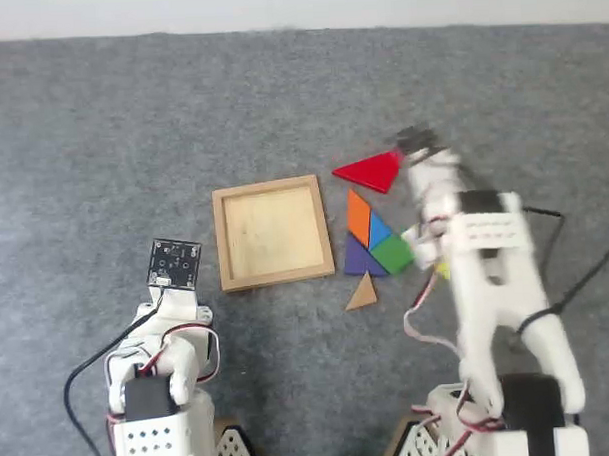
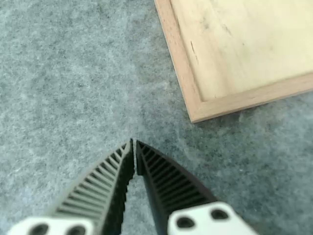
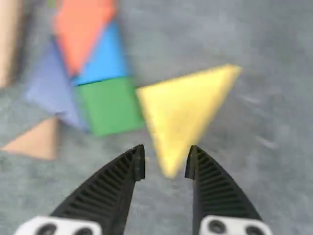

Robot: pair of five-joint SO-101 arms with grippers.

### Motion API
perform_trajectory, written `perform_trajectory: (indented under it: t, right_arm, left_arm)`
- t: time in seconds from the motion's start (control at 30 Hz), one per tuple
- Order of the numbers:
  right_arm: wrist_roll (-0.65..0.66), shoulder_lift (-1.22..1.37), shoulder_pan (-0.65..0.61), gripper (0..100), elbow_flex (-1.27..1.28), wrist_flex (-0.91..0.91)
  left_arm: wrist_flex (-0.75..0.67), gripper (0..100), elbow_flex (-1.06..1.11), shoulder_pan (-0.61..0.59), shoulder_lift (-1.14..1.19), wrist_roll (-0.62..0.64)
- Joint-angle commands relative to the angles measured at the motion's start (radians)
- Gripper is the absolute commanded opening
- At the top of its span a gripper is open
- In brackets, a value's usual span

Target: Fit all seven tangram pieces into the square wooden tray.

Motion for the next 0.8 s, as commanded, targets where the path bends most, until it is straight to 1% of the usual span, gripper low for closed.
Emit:
perform_trajectory:
  t: [0.0, 0.07, 0.13, 0.3, 0.47, 0.6, 0.77]
  right_arm:
    - [0.058, -0.022, -0.053, 14.3, 0.091, -0.111]
    - [0.121, 0.010, -0.051, 14.3, 0.135, -0.183]
    - [0.152, 0.045, -0.048, 14.3, 0.146, -0.208]
    - [0.160, 0.093, 0.035, 14.3, 0.130, -0.266]
    - [0.160, 0.139, 0.131, 14.3, 0.127, -0.375]
    - [0.155, 0.148, 0.162, 14.3, 0.126, -0.433]
    - [0.155, 0.147, 0.196, 14.4, 0.106, -0.429]
  left_arm:
    - [0.005, 1, -0.012, -0.005, -0.014, -0.008]
    - [0.005, 1, -0.012, -0.005, -0.014, -0.008]
    - [0.005, 1, -0.012, -0.005, -0.014, -0.008]
    - [0.005, 1, -0.012, -0.005, -0.014, -0.008]
    - [0.005, 1, -0.012, -0.005, -0.014, -0.008]
    - [0.005, 1, -0.012, -0.005, -0.014, -0.008]
    - [0.005, 1, -0.012, -0.005, -0.014, -0.008]
